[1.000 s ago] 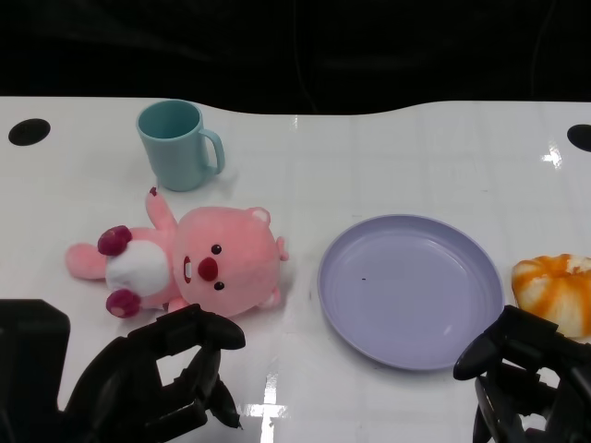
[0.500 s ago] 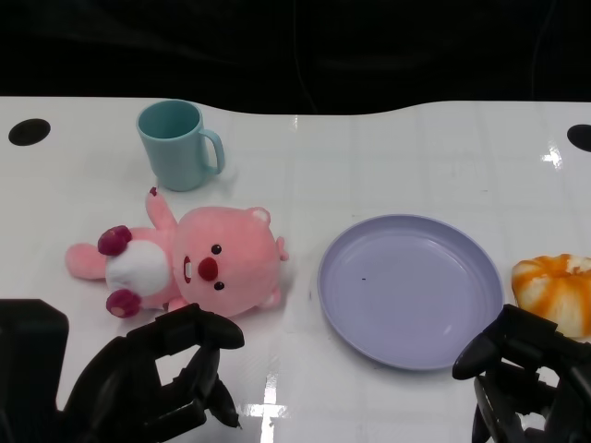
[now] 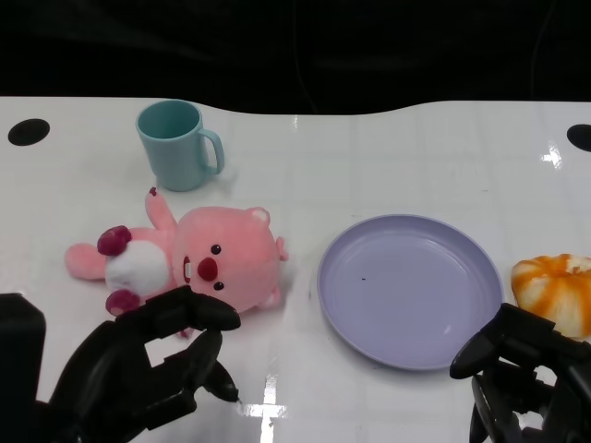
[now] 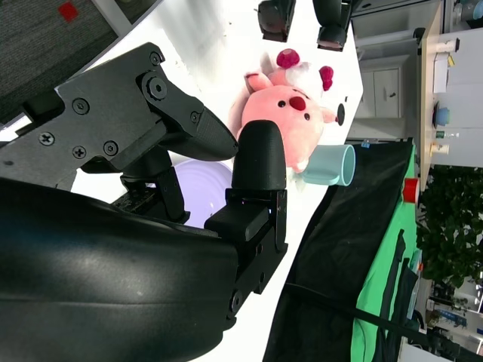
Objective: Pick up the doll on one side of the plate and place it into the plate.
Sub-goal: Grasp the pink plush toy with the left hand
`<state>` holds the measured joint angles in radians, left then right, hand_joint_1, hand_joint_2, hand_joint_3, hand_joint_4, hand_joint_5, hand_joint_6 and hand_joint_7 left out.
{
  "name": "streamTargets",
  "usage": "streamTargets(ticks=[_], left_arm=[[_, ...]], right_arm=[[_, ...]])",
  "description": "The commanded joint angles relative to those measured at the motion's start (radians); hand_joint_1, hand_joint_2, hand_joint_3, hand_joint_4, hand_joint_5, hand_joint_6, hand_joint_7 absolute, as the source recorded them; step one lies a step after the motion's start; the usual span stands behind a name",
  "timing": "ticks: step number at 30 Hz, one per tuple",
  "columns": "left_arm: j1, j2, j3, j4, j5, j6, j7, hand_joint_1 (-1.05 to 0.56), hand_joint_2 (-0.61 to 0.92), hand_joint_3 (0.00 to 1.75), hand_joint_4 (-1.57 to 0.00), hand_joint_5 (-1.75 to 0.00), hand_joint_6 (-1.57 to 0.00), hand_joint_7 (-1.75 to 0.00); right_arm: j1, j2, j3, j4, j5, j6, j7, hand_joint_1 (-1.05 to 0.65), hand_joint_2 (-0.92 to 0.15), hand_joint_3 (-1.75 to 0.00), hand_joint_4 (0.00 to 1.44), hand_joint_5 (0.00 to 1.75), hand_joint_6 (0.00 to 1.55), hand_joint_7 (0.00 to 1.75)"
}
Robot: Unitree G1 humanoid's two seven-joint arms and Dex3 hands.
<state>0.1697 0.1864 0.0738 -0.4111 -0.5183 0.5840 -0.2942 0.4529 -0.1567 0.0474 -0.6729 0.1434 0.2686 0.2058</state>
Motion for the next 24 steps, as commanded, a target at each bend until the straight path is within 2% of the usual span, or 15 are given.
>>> streamTargets(ticks=[1, 3, 6, 8, 13, 17, 18, 21, 24], left_arm=[[-0.016, 0.023, 0.013, -0.029, 0.014, -0.031, -0.009, -0.31, 0.81, 0.38, -0.51, -1.37, -0.61, -0.84], [-0.02, 0.03, 0.014, -0.038, 0.024, -0.047, -0.009, -0.36, 0.87, 0.23, -0.48, -1.27, -0.58, -0.68], [-0.031, 0.048, 0.014, -0.053, 0.048, -0.08, -0.012, -0.38, 0.91, 0.14, -0.45, -1.21, -0.57, -0.58], [-0.051, 0.081, 0.007, -0.047, 0.104, -0.158, -0.04, -0.42, 0.92, 0.1, -0.35, -1.14, -0.52, -0.51], [-0.094, 0.17, -0.02, 0.001, 0.277, -0.329, -0.087, -0.56, 0.92, 0.11, -0.17, -1.05, -0.41, -0.42], [-0.129, 0.217, -0.025, 0.025, 0.35, -0.371, -0.101, -0.6, 0.92, 0.09, -0.05, -0.97, -0.35, -0.35], [-0.141, 0.231, -0.025, 0.037, 0.369, -0.391, -0.108, -0.6, 0.92, 0.09, -0.04, -0.97, -0.35, -0.34], [-0.175, 0.269, -0.026, 0.071, 0.426, -0.449, -0.12, -0.59, 0.92, 0.06, 0.0, -0.79, -0.29, -0.26], [-0.196, 0.287, -0.03, 0.089, 0.469, -0.472, -0.119, -0.6, 0.92, 0.05, 0.0, -0.72, -0.28, -0.23]], right_arm=[[0.002, -0.008, -0.003, -0.002, -0.008, -0.01, -0.004, -0.23, -0.58, -1.13, 0.66, 1.75, 0.52, 1.47], [0.001, -0.008, -0.005, 0.002, -0.005, -0.013, -0.002, -0.23, -0.58, -1.13, 0.66, 1.75, 0.52, 1.47], [-0.003, -0.008, -0.008, 0.005, 0.0, -0.008, 0.0, -0.23, -0.58, -1.13, 0.66, 1.75, 0.52, 1.47], [-0.007, -0.009, -0.011, 0.009, 0.003, -0.007, 0.002, -0.22, -0.58, -1.13, 0.67, 1.75, 0.52, 1.47], [-0.008, -0.013, -0.014, 0.011, 0.0, -0.009, 0.005, -0.22, -0.58, -1.12, 0.66, 1.75, 0.52, 1.46], [-0.008, -0.012, -0.014, 0.007, -0.001, -0.002, 0.002, -0.22, -0.58, -1.11, 0.66, 1.75, 0.52, 1.45], [-0.008, -0.013, -0.013, 0.007, -0.003, -0.005, 0.002, -0.22, -0.58, -1.11, 0.66, 1.75, 0.52, 1.45], [-0.006, -0.013, -0.01, 0.006, -0.008, -0.007, 0.001, -0.22, -0.58, -1.11, 0.66, 1.75, 0.52, 1.44], [-0.006, -0.013, -0.009, 0.006, -0.008, -0.006, 0.002, -0.22, -0.58, -1.11, 0.66, 1.75, 0.52, 1.44]])
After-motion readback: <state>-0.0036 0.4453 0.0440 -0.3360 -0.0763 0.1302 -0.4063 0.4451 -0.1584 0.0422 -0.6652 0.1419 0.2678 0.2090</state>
